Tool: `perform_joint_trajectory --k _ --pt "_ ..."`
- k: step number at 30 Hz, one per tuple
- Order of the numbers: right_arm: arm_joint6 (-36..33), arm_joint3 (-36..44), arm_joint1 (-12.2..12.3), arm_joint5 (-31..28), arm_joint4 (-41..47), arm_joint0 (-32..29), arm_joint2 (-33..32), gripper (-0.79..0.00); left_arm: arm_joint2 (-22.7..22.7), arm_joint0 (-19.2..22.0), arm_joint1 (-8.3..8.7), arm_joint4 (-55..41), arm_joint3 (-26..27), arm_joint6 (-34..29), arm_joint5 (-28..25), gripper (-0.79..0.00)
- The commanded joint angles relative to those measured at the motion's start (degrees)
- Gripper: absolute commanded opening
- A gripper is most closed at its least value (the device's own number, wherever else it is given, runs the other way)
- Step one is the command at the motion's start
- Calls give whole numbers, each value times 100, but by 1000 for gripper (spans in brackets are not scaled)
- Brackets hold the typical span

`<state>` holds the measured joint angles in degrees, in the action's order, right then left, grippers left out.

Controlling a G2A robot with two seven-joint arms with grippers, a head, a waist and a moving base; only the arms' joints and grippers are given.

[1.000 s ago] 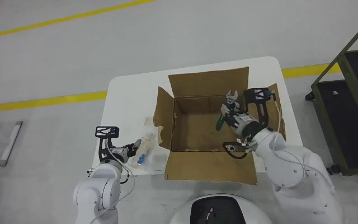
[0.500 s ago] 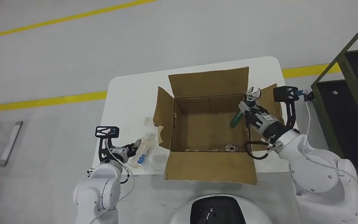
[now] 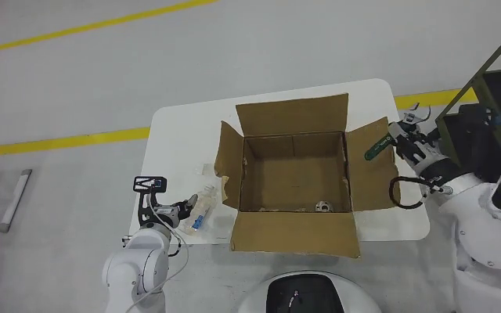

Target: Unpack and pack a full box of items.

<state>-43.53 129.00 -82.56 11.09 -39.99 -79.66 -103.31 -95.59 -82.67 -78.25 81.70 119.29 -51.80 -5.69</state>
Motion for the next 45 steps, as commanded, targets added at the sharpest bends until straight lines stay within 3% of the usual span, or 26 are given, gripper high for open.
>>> perform_joint_trajectory --k 1,6,11,15,26,44,45 --pt "-172 49 34 45 70 -65 -361 -785 0 0 0 0 0 0 0 0" --pt "-938 -71 163 24 -287 -336 -1181 -785 0 0 0 0 0 0 0 0" --pt "-1612 -439 259 119 -776 -558 -1318 -785 0 0 0 0 0 0 0 0" --pt "-1784 -662 312 -13 -1470 -653 -867 -785 0 0 0 0 0 0 0 0" --pt "-1544 -1675 309 -41 -1875 -589 536 -785 0 0 0 0 0 0 0 0" --pt "-1743 -2697 407 105 -2408 112 985 -785 0 0 0 0 0 0 0 0" --pt "-1755 -2707 412 112 -2425 135 995 -723 0 0 0 0 0 0 0 0"
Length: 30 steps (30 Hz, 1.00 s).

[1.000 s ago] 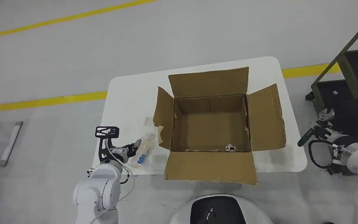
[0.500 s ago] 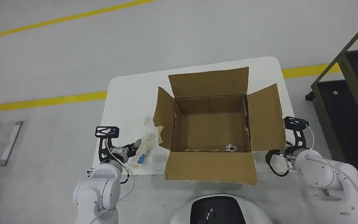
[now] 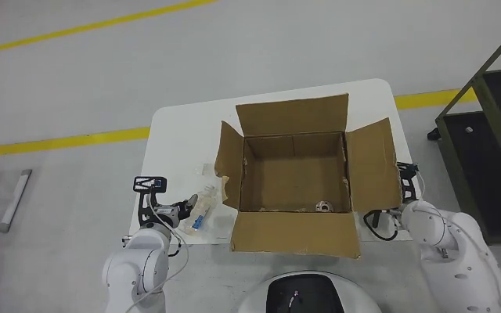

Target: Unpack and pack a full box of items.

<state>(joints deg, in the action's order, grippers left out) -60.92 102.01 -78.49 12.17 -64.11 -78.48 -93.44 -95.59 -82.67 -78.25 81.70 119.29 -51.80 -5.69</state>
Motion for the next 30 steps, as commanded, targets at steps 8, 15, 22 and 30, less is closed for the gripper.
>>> perform_joint_trajectory --k 8,15,22,30 --pt "-166 -2 52 30 -127 92 17 -120 0 0 0 0 0 0 0 0" --pt "-87 211 82 92 62 65 -121 0 0 0 0 0 0 0 0 0" --pt "-33 394 115 108 230 55 -218 0 0 0 0 0 0 0 0 0" --pt "1372 962 36 996 1189 -409 -626 -785 0 0 0 0 0 0 0 0"
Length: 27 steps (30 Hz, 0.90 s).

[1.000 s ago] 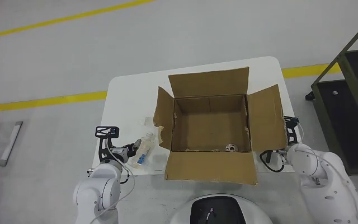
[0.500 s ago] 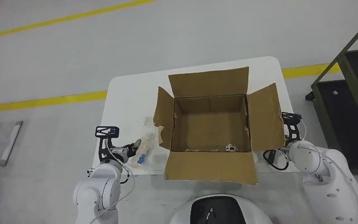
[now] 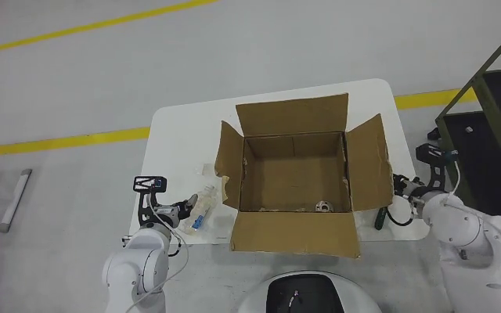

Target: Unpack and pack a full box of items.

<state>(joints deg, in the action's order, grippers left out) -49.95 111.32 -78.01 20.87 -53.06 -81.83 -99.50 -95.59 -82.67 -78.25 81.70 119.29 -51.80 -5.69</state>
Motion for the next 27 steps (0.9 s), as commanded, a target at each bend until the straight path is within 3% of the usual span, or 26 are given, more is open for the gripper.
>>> perform_joint_trajectory --k 1,6,15,19,27 --pt "555 119 -30 210 220 -142 -39 -785 0 0 0 0 0 0 0 0" --pt "1619 341 -100 880 277 -548 -64 -785 0 0 0 0 0 0 0 0" --pt "1650 390 -113 940 347 -639 40 -785 0 0 0 0 0 0 0 0" --pt "1508 103 -91 1060 -251 -630 330 -785 0 0 0 0 0 0 0 0" --pt "980 -573 -61 1512 -1219 -21 754 -785 0 0 0 0 0 0 0 0"
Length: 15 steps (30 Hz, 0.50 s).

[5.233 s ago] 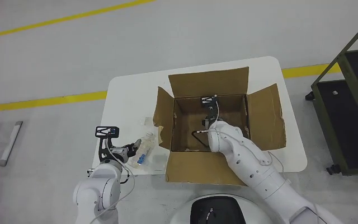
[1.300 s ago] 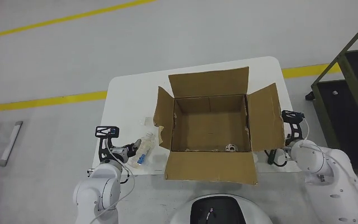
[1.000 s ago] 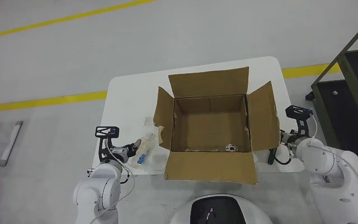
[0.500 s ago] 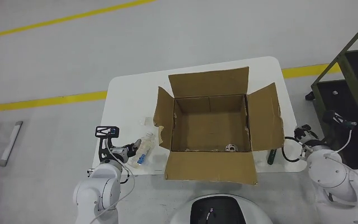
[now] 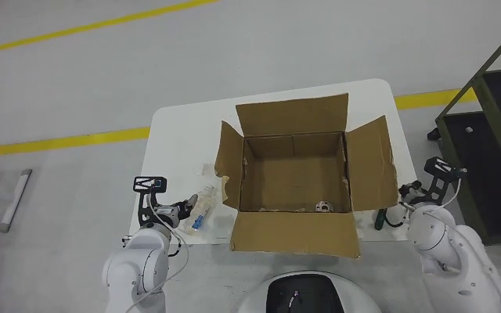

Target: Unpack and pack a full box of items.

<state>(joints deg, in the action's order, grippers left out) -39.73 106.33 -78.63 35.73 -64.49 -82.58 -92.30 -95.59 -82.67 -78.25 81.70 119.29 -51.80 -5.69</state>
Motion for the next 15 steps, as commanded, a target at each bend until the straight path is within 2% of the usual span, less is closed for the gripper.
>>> perform_joint_trajectory --k 1,15 --pt "-82 -125 2 29 -129 113 73 -785 0 0 0 0 0 0 0 0" --pt "-546 -681 -7 26 -456 463 395 -785 0 0 0 0 0 0 0 0"
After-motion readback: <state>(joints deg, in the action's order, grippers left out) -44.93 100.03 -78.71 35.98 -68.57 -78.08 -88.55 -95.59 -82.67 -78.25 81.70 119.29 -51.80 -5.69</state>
